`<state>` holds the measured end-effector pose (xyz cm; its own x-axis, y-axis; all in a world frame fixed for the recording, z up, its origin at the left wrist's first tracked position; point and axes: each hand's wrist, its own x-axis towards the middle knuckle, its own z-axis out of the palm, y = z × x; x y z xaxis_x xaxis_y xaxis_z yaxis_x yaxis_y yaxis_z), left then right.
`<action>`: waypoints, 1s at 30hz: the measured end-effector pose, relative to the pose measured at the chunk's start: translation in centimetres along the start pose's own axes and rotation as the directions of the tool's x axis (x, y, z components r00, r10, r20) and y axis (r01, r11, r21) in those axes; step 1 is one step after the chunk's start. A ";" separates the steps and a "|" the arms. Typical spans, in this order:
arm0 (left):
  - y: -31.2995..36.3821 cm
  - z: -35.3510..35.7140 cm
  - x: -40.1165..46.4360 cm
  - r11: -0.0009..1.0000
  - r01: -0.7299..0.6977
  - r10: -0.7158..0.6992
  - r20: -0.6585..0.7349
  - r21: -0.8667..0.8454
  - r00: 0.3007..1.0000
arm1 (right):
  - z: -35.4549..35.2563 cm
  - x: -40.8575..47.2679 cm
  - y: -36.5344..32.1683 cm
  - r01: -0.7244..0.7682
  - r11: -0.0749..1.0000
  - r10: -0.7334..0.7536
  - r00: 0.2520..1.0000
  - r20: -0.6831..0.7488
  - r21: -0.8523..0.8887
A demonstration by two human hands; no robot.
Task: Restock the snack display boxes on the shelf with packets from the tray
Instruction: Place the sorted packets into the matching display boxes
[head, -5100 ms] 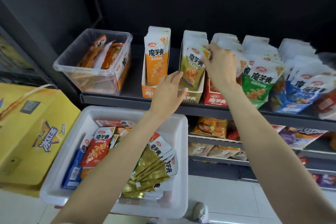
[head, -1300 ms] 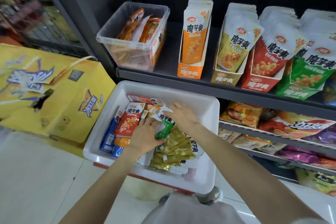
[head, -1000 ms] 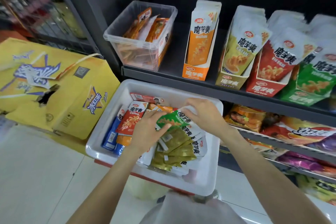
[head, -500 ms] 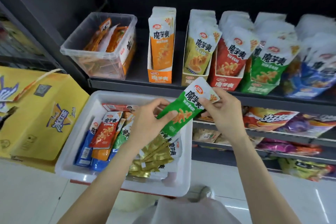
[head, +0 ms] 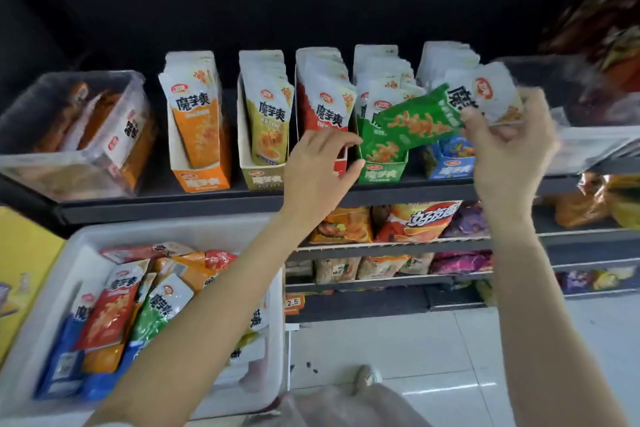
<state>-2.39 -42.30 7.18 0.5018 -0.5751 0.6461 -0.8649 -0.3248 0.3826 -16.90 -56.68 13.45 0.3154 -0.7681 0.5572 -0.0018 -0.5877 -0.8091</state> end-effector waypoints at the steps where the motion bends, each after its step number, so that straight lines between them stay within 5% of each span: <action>1: 0.1 0.7 0.5 0.996 -0.055 0.053 0.042 0.070 0.998 | 0.2 0.8 0.5 0.031 0.999 -0.031 0.999 0.014 -0.039; 9: 0.9 3.2 0.9 0.931 -0.237 0.184 0.202 0.278 0.962 | 4.7 3.5 1.4 0.383 0.836 -0.210 0.885 0.415 -0.393; 16: 0.6 2.9 0.9 0.937 -0.250 0.192 0.241 0.242 0.951 | 7.7 3.6 1.8 0.524 0.688 -0.143 0.777 0.613 -0.503; 21: 0.6 2.7 0.8 0.944 -0.249 0.192 0.253 0.218 0.948 | 7.5 2.3 2.3 0.466 0.686 -0.109 0.825 0.554 -0.559; 25: 0.2 2.0 0.1 0.963 -0.229 0.194 0.218 0.144 0.956 | 5.4 0.7 2.2 0.311 0.754 -0.162 0.942 0.295 -0.579; 28: -0.4 0.2 -1.5 0.989 -0.151 0.150 0.052 0.003 0.987 | 3.7 -2.1 1.3 0.242 0.848 -0.229 0.970 0.086 -0.471; 30: -1.1 -1.7 -3.3 0.991 -0.092 0.080 -0.125 -0.092 0.989 | 3.7 -4.6 0.2 0.208 0.941 -0.194 0.978 0.077 -0.266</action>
<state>-3.05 -38.77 5.73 0.4284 -0.5010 0.7520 -0.9027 -0.1998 0.3812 -14.86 -52.33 10.10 0.3823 -0.6172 0.6877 -0.1884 -0.7807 -0.5959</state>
